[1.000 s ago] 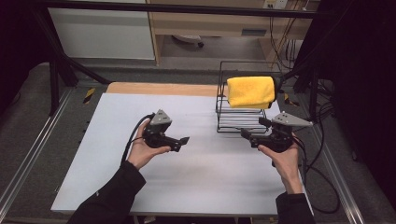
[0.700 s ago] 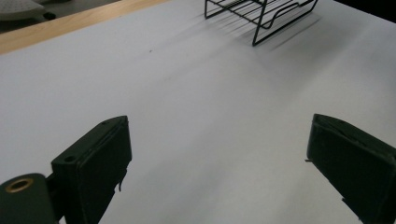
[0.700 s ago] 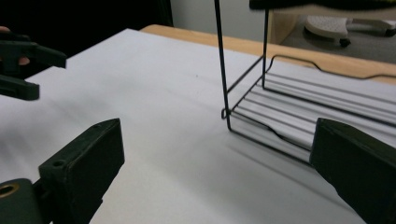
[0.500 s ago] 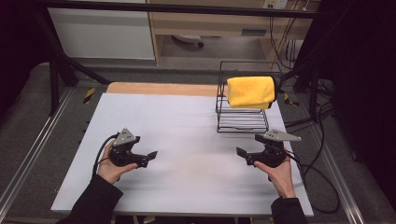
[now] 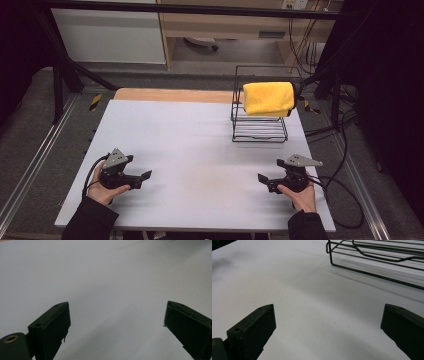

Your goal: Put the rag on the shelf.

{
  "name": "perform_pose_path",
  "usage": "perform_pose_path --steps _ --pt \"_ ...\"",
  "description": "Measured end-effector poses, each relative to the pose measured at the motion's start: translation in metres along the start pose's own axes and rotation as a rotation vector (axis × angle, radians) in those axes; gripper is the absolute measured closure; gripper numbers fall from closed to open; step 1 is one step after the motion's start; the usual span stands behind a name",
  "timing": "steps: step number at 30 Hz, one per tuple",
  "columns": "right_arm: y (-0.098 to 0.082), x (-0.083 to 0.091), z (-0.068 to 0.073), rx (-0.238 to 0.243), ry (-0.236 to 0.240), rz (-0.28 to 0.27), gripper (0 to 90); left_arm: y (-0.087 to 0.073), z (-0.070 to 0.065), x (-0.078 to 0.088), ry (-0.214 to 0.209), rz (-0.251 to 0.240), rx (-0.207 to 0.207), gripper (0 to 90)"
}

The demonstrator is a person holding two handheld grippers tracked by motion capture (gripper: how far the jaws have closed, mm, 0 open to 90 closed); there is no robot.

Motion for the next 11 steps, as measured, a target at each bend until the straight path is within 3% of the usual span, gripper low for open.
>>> perform_pose_path --steps 11 --pt "-0.009 0.005 -0.001 0.008 0.02 0.011 0.5 -0.013 0.003 0.004 0.005 0.012 0.012 6.5"
Point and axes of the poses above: each handheld gripper's, and its own axes: x roughly backward along the jaws, y roughly out of its top, z roughly to its left, the point moved 3 cm from there along -x, roughly forward along the jaws, and after that the axes turned 14 degrees about -z, right-handed, at the moved point
